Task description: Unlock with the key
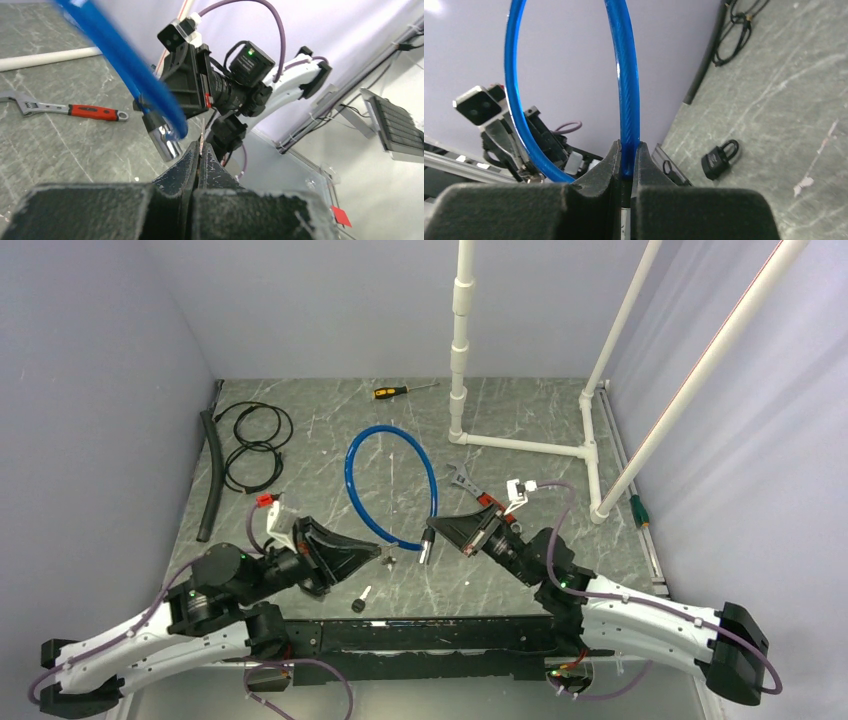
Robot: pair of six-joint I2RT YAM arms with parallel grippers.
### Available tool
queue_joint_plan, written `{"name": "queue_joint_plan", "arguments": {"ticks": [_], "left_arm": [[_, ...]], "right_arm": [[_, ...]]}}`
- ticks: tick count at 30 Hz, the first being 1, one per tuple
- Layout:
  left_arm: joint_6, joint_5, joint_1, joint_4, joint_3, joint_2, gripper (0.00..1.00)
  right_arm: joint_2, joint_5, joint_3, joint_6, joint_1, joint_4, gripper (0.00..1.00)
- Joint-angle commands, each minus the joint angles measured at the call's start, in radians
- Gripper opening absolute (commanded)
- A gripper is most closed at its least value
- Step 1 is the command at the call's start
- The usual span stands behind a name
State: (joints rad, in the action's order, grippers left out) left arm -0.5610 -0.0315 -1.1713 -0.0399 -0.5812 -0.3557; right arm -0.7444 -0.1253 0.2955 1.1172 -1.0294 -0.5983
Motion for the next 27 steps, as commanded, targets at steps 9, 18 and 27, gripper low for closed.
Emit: {"name": "queue_joint_plan", "arguments": {"ticks": [9, 18, 27], "left_arm": [[0.015, -0.171, -0.003, -0.306, -0.126, 0.137, 0.0], [0.107, -0.21, -0.003, -0.155, -0.162, -0.08, 0.0], [0.147, -0.177, -0.004, -0.069, -0.203, -0.222, 0.0]], "right_arm": [[0.018, 0.083, 0.148, -0.059, 0.005, 0.037, 0.0], [-0.184, 0.311, 0.182, -0.059, -0.005, -0.102, 0.0], [-0.353, 0.293, 0.264, -0.057, -0.02, 0.033, 0.0]]}}
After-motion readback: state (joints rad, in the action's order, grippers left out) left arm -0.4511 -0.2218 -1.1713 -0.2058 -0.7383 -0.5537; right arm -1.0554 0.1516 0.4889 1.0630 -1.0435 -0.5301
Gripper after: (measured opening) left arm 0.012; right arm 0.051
